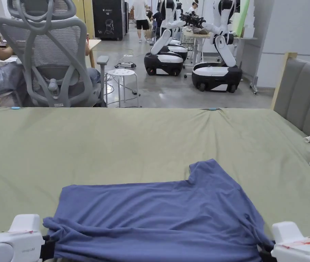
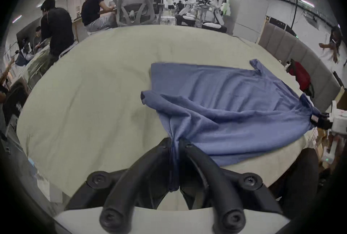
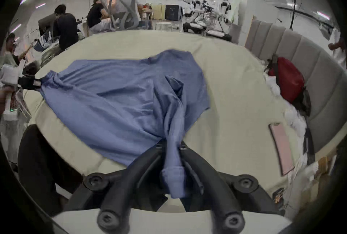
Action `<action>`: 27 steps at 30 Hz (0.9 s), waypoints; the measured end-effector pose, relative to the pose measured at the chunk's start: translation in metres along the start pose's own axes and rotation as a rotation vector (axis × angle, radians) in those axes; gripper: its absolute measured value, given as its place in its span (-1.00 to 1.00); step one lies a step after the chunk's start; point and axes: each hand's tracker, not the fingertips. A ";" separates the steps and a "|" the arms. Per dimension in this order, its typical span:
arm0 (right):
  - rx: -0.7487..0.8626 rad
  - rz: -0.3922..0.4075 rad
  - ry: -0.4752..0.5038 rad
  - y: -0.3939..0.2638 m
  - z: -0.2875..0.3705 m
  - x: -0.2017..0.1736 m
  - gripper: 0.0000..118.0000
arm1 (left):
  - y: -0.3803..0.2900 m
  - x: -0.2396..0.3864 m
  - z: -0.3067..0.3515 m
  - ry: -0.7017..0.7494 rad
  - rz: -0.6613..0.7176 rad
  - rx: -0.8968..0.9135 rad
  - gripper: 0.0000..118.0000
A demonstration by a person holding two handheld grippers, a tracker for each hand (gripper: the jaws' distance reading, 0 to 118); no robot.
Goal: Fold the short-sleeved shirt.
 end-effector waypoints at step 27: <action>0.405 0.021 -0.017 0.117 0.008 -0.135 -1.00 | 0.056 0.108 0.007 0.087 -0.152 0.354 -1.00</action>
